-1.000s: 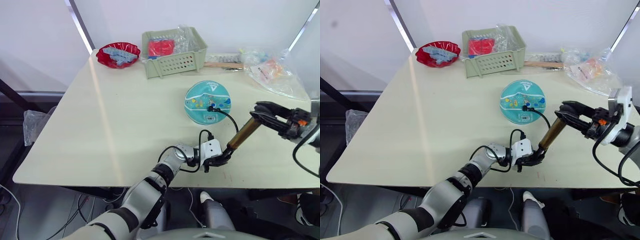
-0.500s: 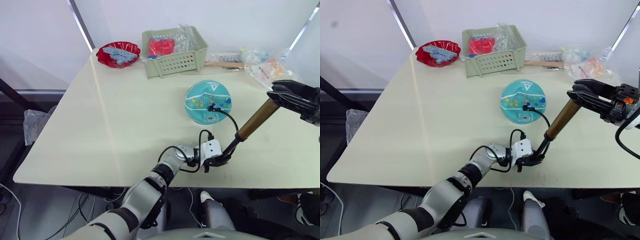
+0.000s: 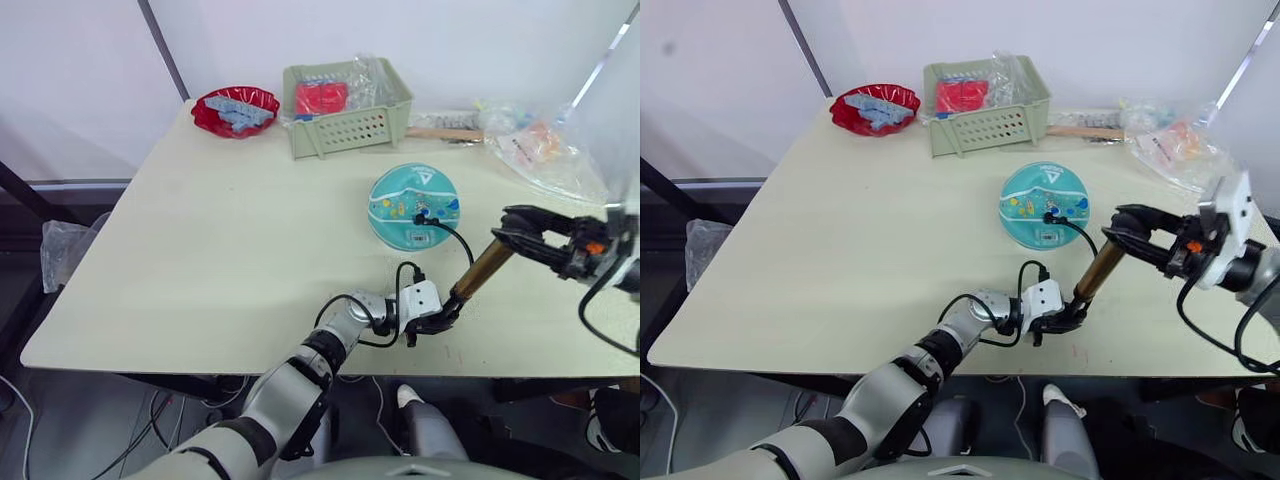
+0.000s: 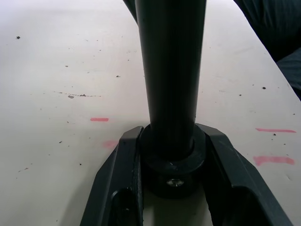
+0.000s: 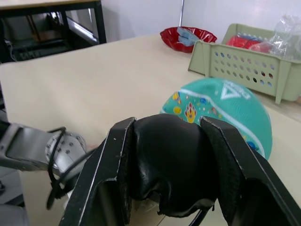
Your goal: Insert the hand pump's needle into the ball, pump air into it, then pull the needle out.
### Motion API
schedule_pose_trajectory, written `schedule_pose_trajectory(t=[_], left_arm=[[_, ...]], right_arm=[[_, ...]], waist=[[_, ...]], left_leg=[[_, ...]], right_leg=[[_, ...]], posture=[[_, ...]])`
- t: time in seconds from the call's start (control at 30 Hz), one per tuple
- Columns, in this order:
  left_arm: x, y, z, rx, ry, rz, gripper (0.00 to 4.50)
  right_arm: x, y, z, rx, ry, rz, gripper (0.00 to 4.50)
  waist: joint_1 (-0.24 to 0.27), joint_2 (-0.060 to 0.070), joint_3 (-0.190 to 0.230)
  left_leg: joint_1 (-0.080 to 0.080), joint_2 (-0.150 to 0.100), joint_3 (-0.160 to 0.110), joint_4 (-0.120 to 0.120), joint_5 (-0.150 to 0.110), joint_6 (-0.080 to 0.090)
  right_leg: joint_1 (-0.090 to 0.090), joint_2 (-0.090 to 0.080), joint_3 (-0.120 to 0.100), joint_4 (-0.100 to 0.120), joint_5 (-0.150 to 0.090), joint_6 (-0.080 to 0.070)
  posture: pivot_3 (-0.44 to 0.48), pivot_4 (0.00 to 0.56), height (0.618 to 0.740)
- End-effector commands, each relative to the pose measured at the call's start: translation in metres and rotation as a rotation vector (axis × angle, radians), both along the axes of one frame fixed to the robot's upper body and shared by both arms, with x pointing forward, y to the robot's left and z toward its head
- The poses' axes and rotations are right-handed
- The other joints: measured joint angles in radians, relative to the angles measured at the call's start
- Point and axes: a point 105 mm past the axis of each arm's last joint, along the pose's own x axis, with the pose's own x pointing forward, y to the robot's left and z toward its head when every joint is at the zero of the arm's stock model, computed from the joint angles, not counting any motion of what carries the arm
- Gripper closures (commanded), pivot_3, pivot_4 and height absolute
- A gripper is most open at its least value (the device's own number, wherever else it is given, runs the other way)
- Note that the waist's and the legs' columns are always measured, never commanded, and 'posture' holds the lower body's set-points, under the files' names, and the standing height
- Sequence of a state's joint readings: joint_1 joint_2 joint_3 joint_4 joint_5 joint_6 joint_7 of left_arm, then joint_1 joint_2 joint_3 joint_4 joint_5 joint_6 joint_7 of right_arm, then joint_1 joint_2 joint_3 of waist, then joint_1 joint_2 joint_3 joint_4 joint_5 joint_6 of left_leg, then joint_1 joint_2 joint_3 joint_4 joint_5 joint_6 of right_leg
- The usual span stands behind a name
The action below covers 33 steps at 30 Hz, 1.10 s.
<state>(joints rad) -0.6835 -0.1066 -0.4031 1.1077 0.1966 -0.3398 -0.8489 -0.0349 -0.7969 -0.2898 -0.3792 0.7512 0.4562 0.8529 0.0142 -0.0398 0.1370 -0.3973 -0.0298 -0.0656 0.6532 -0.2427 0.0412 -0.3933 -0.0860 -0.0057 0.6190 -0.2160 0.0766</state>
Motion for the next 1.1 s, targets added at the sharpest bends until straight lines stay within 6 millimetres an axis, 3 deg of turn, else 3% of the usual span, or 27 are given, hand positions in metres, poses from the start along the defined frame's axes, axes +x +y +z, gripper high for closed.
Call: schedule_pose_trajectory(t=[0.03,0.2,0.37,0.67,0.83,1.1], left_arm=[[-0.018,0.035,-0.05,0.194,0.132,0.023,3.31],[-0.018,0.033,-0.049,0.185,0.134,0.025,3.31],[-0.018,0.032,-0.048,0.178,0.138,0.023,3.31],[-0.017,0.032,-0.048,0.177,0.141,0.023,3.31],[-0.018,0.034,-0.049,0.185,0.14,0.019,3.31],[-0.019,0.034,-0.049,0.189,0.137,0.012,3.31]], right_arm=[[0.003,-0.005,-0.039,-0.04,0.114,-0.072,2.82],[0.001,-0.002,-0.062,-0.061,0.138,-0.096,2.82],[0.002,-0.002,-0.053,-0.035,0.107,-0.1,2.82],[0.002,-0.016,0.0,0.013,0.021,-0.069,2.82],[-0.002,-0.025,0.05,0.063,-0.058,-0.041,2.82],[-0.013,-0.033,0.102,0.073,-0.121,-0.022,2.82]], waist=[[0.0,0.0,0.0],[0.0,-0.001,-0.002],[0.0,0.0,-0.002],[0.002,0.008,0.004],[0.002,0.012,0.009],[0.002,0.014,0.011]], left_leg=[[0.0,0.0,0.0,0.0,0.0,0.0],[0.0,0.001,-0.001,0.0,0.0,0.0],[0.0,0.0,0.0,0.0,0.0,0.0],[-0.002,0.0,0.0,0.0,0.0,0.0],[-0.003,-0.001,0.0,0.0,0.0,0.0],[-0.003,-0.001,0.0,0.0,0.0,0.0]], right_leg=[[0.0,0.0,0.0,0.0,0.0,-0.001],[0.0,0.0,0.0,0.0,-0.002,-0.003],[0.0,0.0,0.0,0.0,-0.002,-0.003],[0.0,0.0,0.0,0.0,-0.001,-0.002],[-0.001,0.0,0.0,0.0,0.0,0.0],[-0.001,0.0,0.0,0.0,0.0,0.0]], posture=[[0.0,0.15,0.737],[0.0,0.15,0.737],[0.0,0.15,0.737],[0.0,0.15,0.737],[0.0,0.15,0.737],[0.0,0.15,0.737]])
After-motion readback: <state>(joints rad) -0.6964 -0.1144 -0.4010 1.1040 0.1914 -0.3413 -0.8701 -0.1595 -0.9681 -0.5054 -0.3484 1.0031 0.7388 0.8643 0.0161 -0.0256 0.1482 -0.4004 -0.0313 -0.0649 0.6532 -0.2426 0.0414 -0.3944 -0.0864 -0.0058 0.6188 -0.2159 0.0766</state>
